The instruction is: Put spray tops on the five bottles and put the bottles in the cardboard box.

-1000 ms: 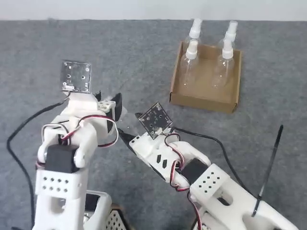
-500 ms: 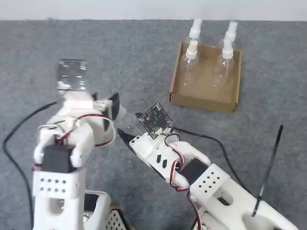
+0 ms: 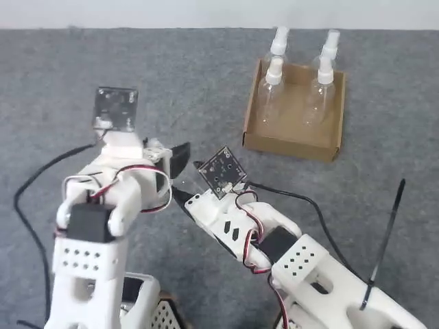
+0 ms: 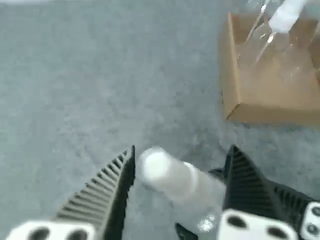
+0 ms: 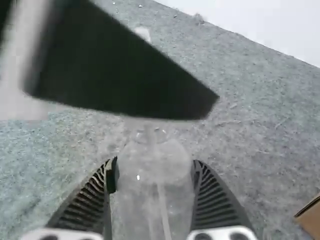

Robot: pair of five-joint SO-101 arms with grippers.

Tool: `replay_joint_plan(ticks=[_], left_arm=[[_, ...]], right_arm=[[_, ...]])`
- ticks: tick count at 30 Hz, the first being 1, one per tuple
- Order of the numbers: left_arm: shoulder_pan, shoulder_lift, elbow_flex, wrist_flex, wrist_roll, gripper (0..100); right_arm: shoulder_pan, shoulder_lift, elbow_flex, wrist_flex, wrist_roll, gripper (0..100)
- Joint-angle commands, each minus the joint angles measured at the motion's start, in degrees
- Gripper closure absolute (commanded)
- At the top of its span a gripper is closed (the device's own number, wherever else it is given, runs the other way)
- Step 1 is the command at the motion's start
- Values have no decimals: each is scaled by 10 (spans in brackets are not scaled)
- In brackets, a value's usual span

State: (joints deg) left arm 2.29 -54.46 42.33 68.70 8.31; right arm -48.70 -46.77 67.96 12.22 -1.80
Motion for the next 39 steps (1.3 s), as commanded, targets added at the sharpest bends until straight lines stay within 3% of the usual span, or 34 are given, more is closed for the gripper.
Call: replay_joint_plan(ticks=[1,11,20,23,26,34,39], left_arm=[[6,24,-2,-40,5,764],[11,25,-39,-39,4,848],[5,29,-100,-23,4,844],[5,28,-102,-6,7,802],[4,29,-95,0,9,745],[9,30,-7,-47,9,739],[11,30,21,-77,9,824]], right_arm=[[7,-26,-4,-6,-5,993],[9,-26,-4,-6,-5,993],[35,-26,-4,-6,-5,993],[35,-26,-4,-6,-5,993],[35,-26,-4,-6,-5,993],[35,-26,-4,-7,-5,993],[35,-26,-4,-7,-5,993]])
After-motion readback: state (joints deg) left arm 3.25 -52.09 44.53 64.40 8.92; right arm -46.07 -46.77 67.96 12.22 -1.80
